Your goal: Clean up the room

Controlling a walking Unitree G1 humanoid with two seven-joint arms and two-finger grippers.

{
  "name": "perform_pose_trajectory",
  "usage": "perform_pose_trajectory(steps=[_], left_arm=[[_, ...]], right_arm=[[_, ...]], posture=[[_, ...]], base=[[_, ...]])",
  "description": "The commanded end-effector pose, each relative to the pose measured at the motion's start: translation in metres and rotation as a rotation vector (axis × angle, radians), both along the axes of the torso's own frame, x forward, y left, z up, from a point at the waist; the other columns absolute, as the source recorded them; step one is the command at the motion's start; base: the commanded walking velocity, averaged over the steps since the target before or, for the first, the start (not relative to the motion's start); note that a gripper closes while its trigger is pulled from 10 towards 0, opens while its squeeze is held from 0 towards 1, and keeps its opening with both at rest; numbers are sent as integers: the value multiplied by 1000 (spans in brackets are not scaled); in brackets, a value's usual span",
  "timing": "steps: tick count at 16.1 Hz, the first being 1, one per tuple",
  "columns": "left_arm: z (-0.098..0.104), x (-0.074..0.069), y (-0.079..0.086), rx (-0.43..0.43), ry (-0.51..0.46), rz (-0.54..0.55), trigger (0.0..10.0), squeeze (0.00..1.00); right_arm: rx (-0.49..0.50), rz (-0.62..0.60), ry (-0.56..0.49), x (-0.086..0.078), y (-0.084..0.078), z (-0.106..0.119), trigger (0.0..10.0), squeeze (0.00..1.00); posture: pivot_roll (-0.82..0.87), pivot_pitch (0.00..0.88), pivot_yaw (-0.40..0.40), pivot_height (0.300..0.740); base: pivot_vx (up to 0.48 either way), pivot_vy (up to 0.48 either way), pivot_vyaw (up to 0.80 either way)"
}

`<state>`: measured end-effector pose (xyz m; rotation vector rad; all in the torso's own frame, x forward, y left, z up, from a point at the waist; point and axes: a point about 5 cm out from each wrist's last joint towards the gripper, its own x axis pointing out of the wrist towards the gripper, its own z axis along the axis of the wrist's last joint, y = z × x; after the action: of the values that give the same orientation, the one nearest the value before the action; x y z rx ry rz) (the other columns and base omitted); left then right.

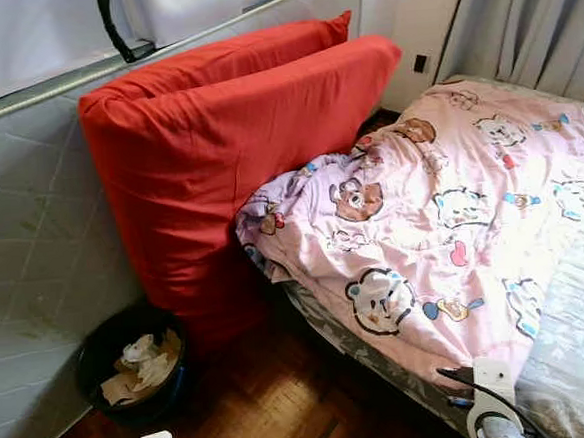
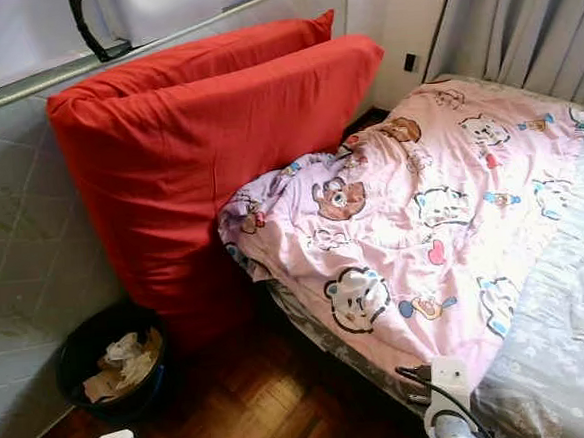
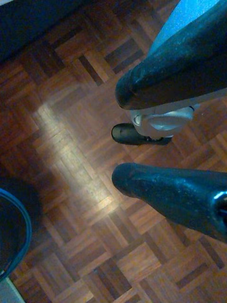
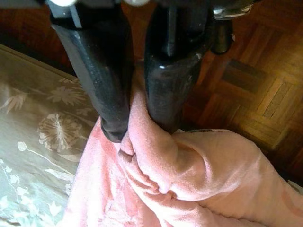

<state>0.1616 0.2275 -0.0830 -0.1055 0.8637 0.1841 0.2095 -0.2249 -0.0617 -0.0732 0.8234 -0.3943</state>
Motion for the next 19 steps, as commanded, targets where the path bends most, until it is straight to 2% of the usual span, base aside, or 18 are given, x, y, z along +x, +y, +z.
perform_pose_trajectory(steps=[1, 2, 3, 9, 10, 11, 12, 15, 17, 18, 19], left_arm=[[-1, -4, 2, 8, 18, -10, 10000, 0], [-1, -4, 2, 8, 18, -10, 10000, 0], [-1, -4, 2, 8, 18, -11, 10000, 0], [-1, -3, 2, 9, 14, -19, 10000, 0], [-1, -3, 2, 8, 14, -19, 10000, 0], [-1, -3, 2, 6, 14, -19, 10000, 0], [-1, -3, 2, 4, 13, -19, 10000, 0], [-1, -2, 1, 3, 11, -20, 10000, 0], [-1, -2, 1, 1, 10, -21, 10000, 0], [-1, -2, 0, 0, 9, -22, 10000, 0], [-1, -1, 0, 0, 9, -22, 10000, 0]], right_arm=[[15, -10, 11, -2, 1, -2, 10000, 404], [15, -13, 5, -1, 0, -1, 10000, 816], [13, -21, -5, 1, -1, 1, 10000, 890], [-45, -109, -62, 5, -20, 10, 10000, 820], [-43, -109, -63, 6, -20, 10, 10000, 745], [-38, -104, -66, 6, -20, 10, 10000, 333], [-24, -96, -67, 7, -18, 10, 10000, 0], [13, -64, -60, 6, -11, 7, 10000, 0], [109, 23, -27, 0, 7, -2, 10000, 0], [134, 96, 12, -7, 17, -9, 10000, 0], [136, 111, 30, -10, 20, -11, 10000, 0]], posture=[[102, 47, -14, 740], [100, 48, -12, 740], [101, 48, -12, 740], [99, 50, -9, 740], [98, 48, -9, 740], [98, 47, -10, 740], [99, 47, -10, 740], [95, 39, -13, 740], [90, 31, -17, 740], [89, 27, -19, 740], [86, 23, -18, 740]], base=[[0, 0, 0], [0, 0, 0], [0, 0, 0], [0, 0, 0], [0, 0, 0], [0, 0, 0], [0, 0, 0], [0, 0, 0], [0, 0, 0], [0, 0, 0], [0, 0, 0]])
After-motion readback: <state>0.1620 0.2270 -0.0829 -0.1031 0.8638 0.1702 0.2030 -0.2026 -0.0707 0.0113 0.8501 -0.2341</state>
